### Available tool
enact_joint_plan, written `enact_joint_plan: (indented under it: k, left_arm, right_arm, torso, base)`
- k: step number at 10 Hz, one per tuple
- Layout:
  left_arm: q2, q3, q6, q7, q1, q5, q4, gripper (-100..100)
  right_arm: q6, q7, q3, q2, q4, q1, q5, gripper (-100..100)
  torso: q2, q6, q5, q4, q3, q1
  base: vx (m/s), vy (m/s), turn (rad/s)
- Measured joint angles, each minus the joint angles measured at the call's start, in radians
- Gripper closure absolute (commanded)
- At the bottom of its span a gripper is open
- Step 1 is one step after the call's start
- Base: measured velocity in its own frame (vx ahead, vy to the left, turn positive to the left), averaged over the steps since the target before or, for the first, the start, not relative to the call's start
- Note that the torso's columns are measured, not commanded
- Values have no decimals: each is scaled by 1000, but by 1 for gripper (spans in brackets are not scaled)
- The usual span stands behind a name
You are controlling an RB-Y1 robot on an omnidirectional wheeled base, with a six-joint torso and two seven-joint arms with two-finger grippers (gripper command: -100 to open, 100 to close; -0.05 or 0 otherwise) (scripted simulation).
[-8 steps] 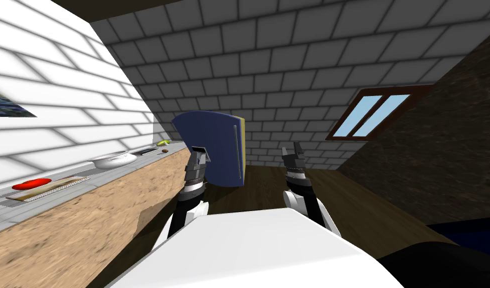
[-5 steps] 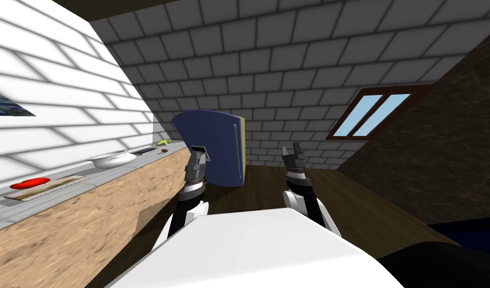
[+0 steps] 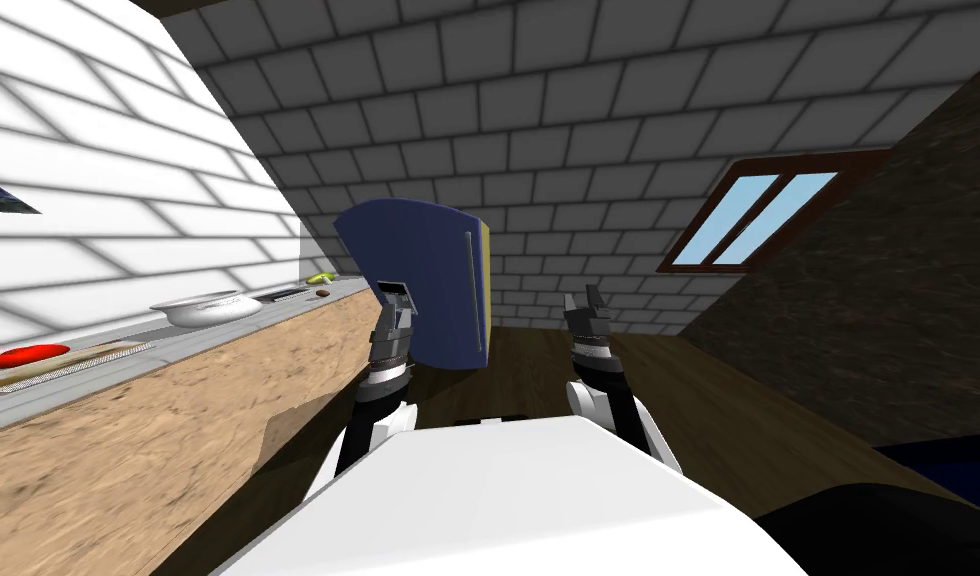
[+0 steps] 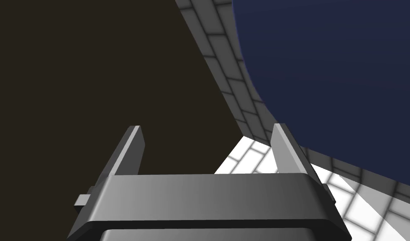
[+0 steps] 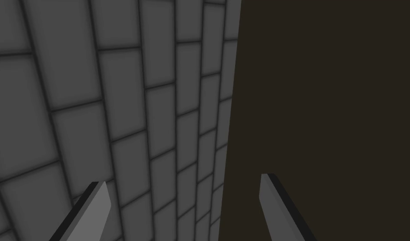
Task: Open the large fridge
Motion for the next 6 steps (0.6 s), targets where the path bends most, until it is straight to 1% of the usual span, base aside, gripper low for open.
enact_joint_plan:
  k: [1,2,3,6]
  left_arm:
    - [0,0,0,0,0,0,0,0]
    - [0,0,0,0,0,0,0,-100]
    - [21,0,2,1,-3,2,5,-100]
    - [108,7,20,8,-25,14,34,-100]
  right_arm:
    - [0,0,0,0,0,0,0,0]
    - [0,0,0,0,0,0,0,0]
    - [0,0,0,0,0,0,0,0]
    - [0,0,0,0,0,0,0,0]
  torso:
    - [74,0,0,74,-148,0]
    - [148,0,0,148,-295,0]
    - [181,0,0,181,-364,0]
    - [194,0,0,194,-389,-1]
  base:
    - [0,0,0]
    - [5,-8,-20]
    - [0,-18,-30]
    - [-3,-33,-48]
